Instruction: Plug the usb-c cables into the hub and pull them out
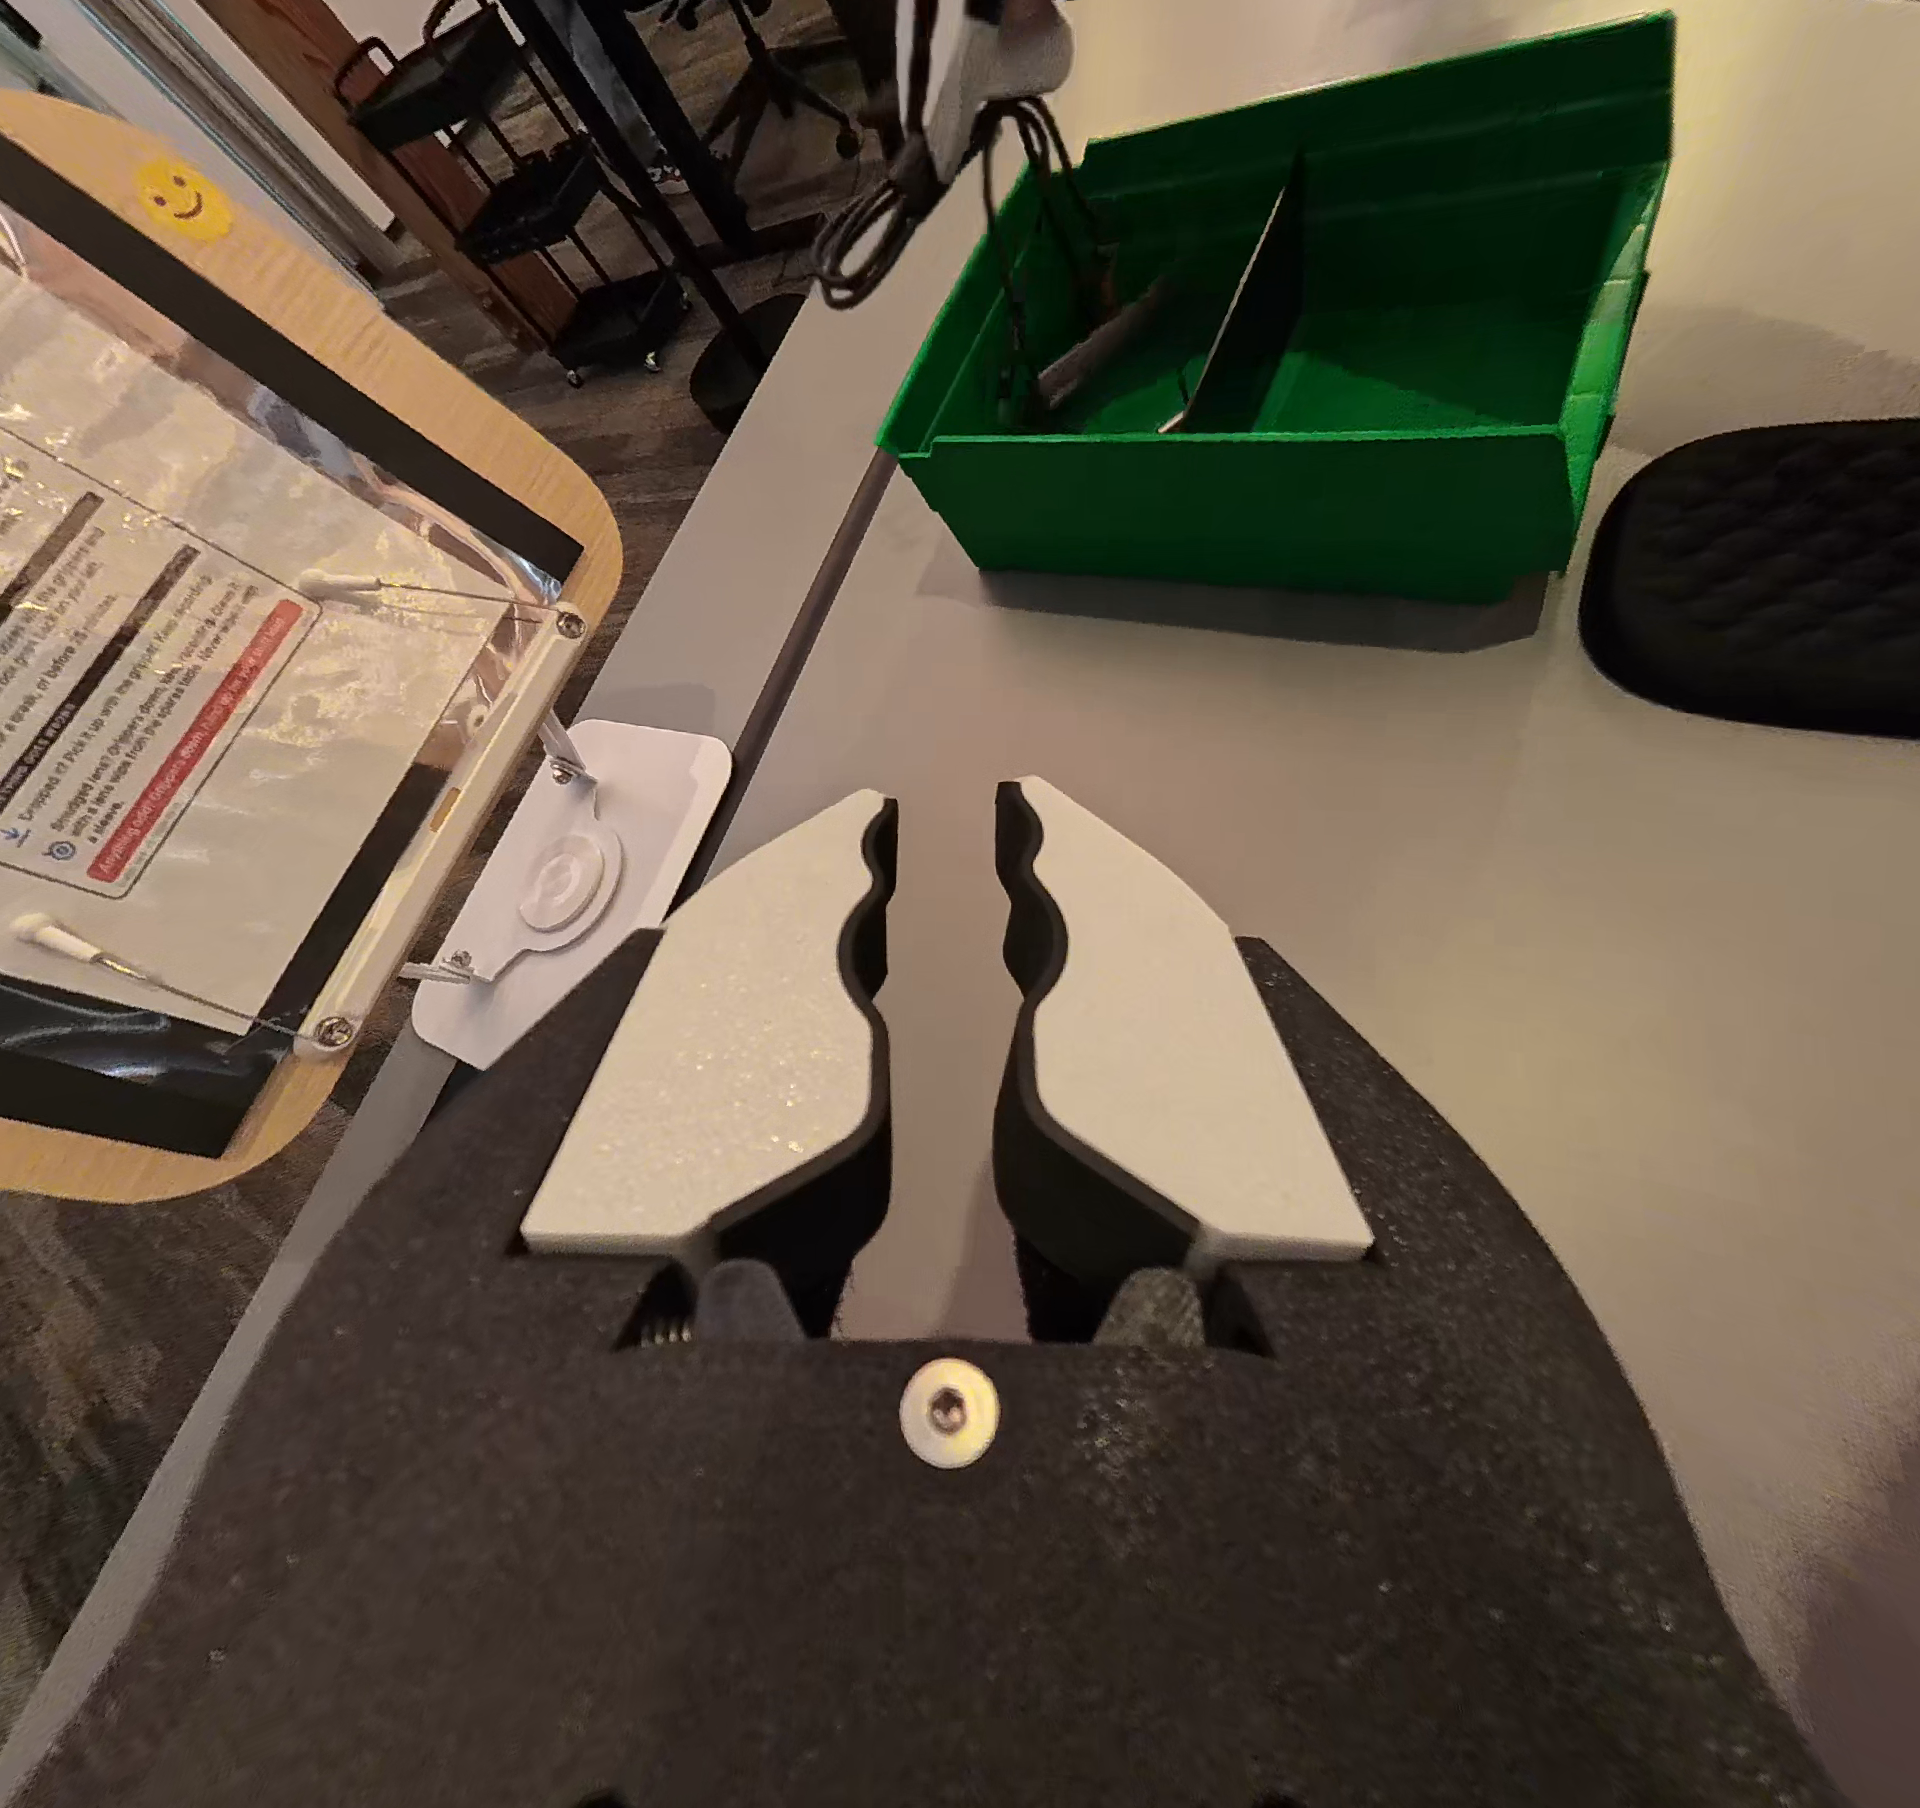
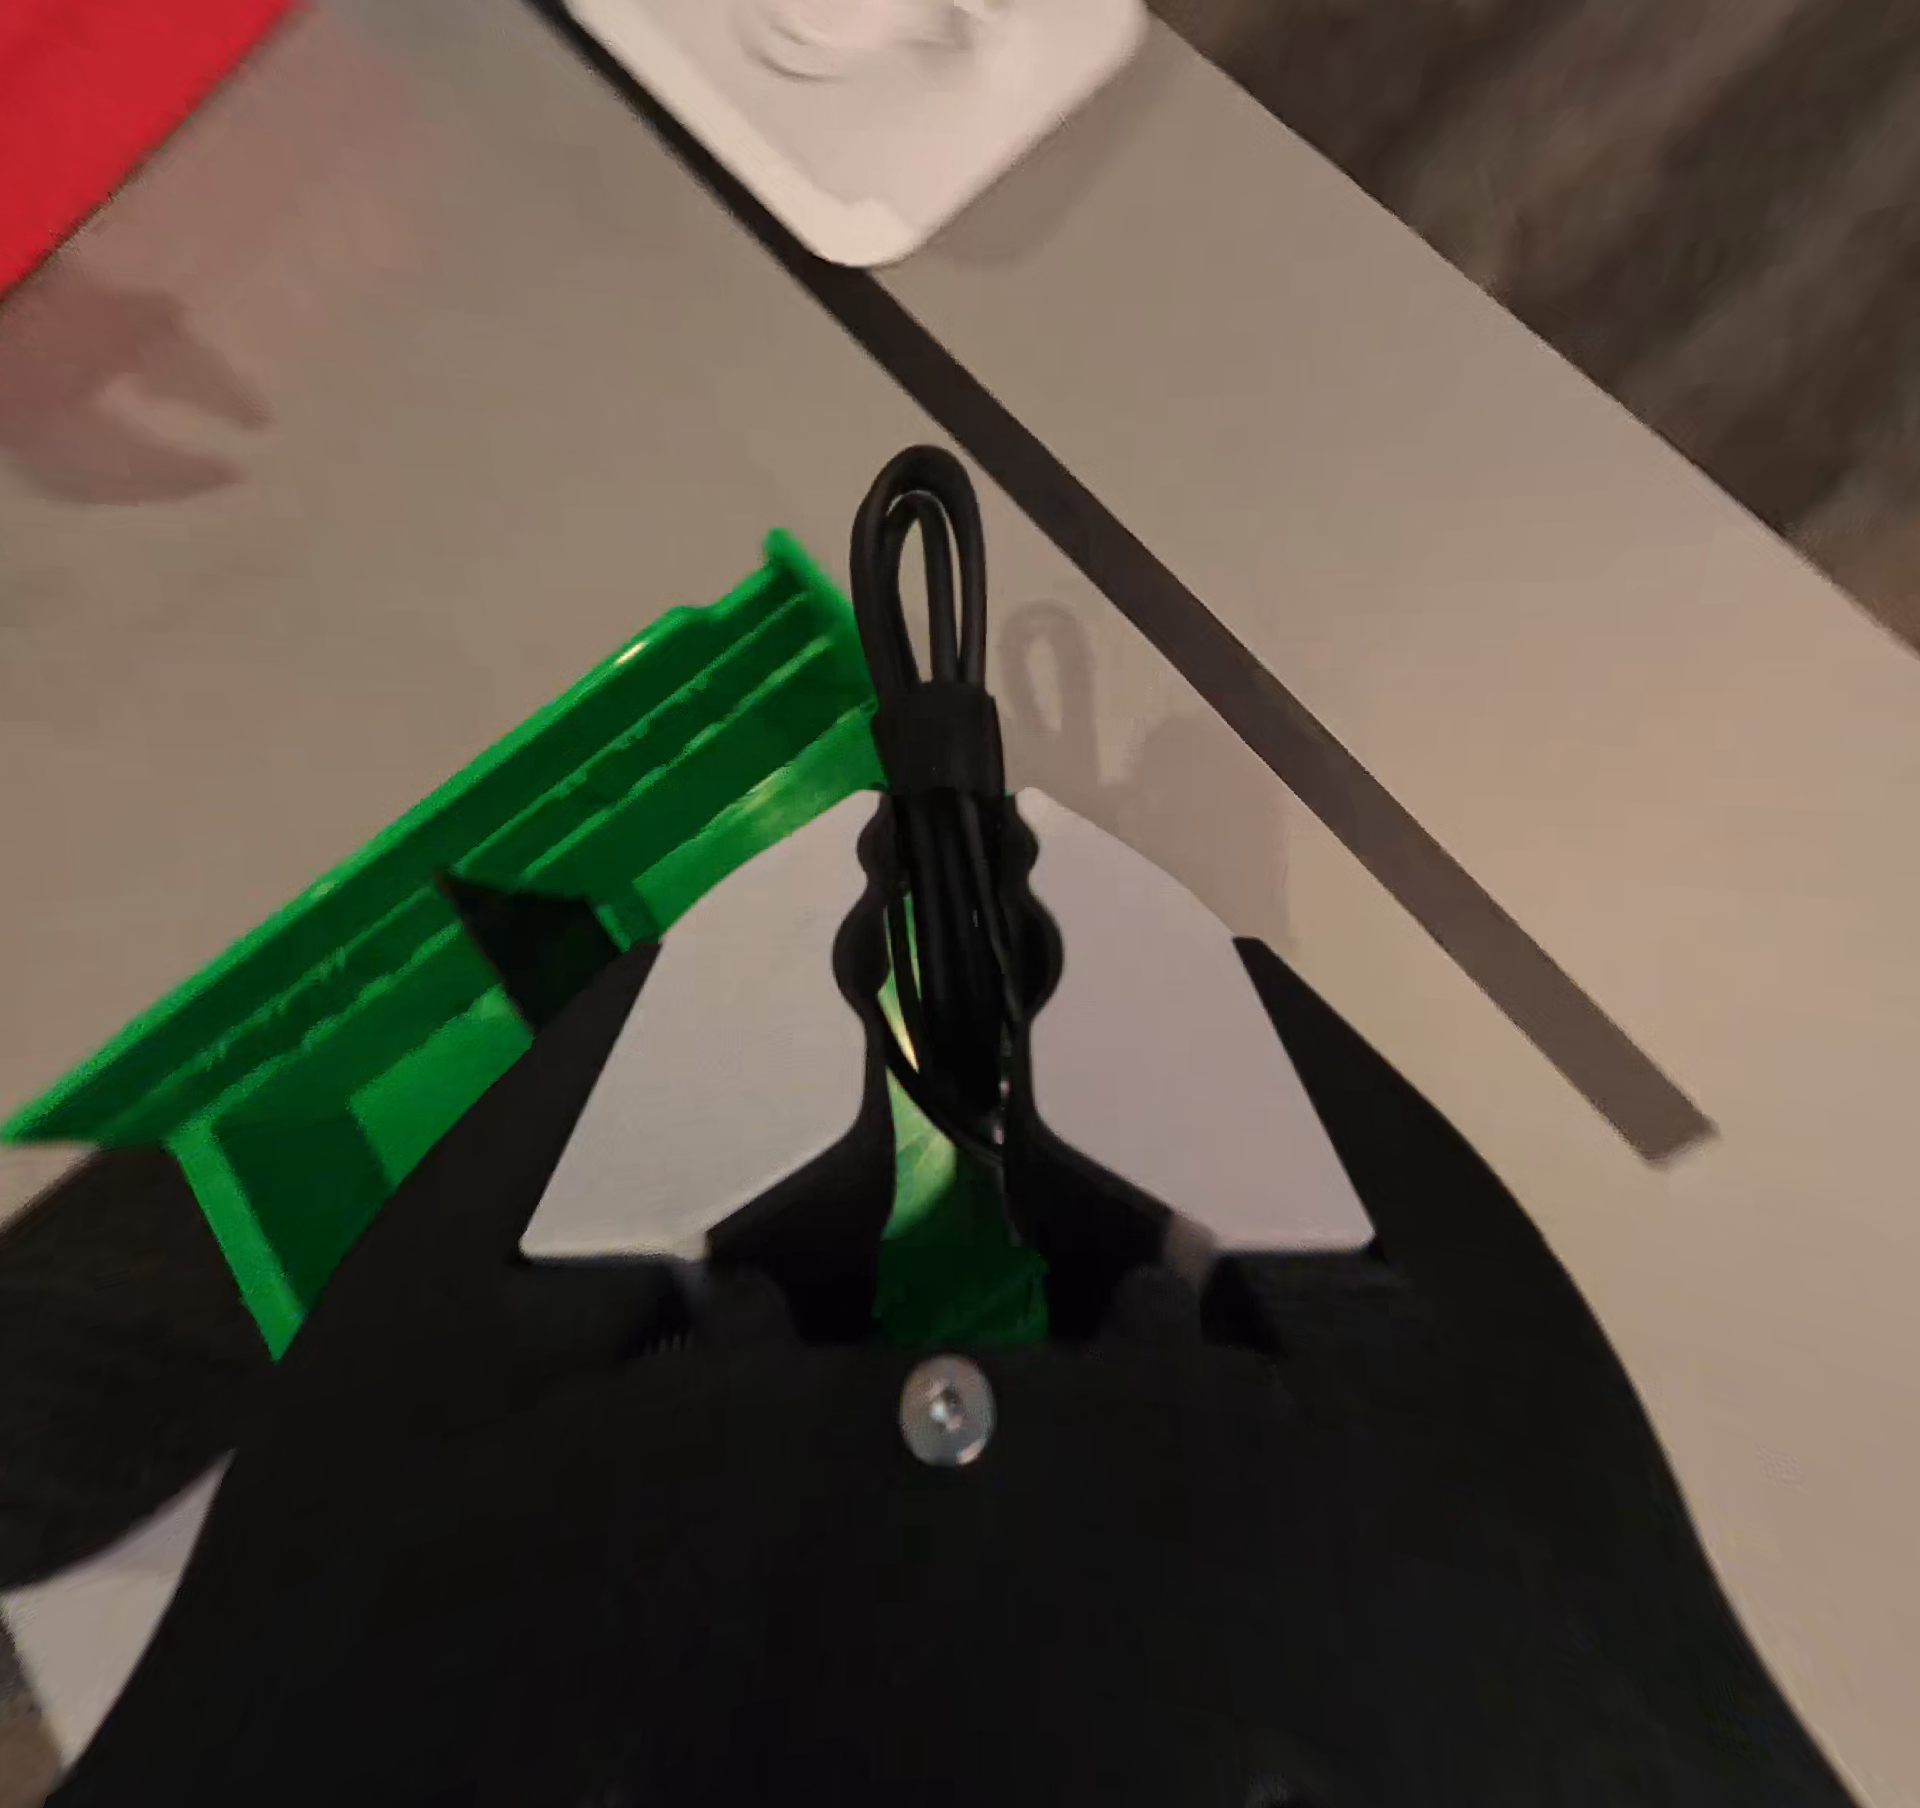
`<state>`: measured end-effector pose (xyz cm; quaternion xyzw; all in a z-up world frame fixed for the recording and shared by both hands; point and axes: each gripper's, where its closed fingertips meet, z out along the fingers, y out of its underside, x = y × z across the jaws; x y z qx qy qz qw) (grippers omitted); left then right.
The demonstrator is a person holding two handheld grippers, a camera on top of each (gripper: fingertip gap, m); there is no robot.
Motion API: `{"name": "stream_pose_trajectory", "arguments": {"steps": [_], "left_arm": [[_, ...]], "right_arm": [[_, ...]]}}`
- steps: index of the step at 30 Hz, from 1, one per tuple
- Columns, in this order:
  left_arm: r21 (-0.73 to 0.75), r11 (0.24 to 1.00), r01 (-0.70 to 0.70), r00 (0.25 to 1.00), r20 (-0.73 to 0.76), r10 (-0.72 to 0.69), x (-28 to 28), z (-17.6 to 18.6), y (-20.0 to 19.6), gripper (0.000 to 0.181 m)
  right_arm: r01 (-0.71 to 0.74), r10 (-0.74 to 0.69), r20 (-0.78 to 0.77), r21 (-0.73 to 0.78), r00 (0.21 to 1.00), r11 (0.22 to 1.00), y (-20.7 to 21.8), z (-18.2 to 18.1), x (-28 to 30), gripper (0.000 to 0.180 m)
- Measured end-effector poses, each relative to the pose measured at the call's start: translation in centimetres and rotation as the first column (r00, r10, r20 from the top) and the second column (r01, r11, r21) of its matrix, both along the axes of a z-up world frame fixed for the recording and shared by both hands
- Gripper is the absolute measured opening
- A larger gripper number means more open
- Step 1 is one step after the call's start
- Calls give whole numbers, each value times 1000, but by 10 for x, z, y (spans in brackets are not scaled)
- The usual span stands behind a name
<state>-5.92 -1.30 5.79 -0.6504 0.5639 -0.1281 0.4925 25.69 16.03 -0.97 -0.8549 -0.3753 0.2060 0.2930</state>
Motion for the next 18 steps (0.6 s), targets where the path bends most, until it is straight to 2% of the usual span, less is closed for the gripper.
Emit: {"name": "stream_pose_trajectory", "arguments": {"steps": [2,6,10,14,16,18], "left_arm": [[3,1000,9,1000,-11,-9,4,-1,-2,17],[9,1000,27,999,-28,-26,10,-4,-7,17],[10,999,45,998,-49,-44,17,-8,-11,17],[10,998,59,995,-79,-58,23,-13,-15,17],[9,998,63,994,-85,-62,24,-15,-16,17],[9,998,61,994,-91,-60,24,-15,-16,17]], "right_arm": [[-96,96,-7,2,995,995,-20,-9,-1,20],[-165,166,11,-74,986,984,-34,-23,-10,20],[-132,154,200,-118,968,984,-18,-40,-11,23],[-158,199,405,-131,892,979,-6,-57,-13,30],[-187,228,440,-135,869,973,-6,-60,-18,29],[-177,198,437,-89,877,980,-1,-56,-20,35]]}}
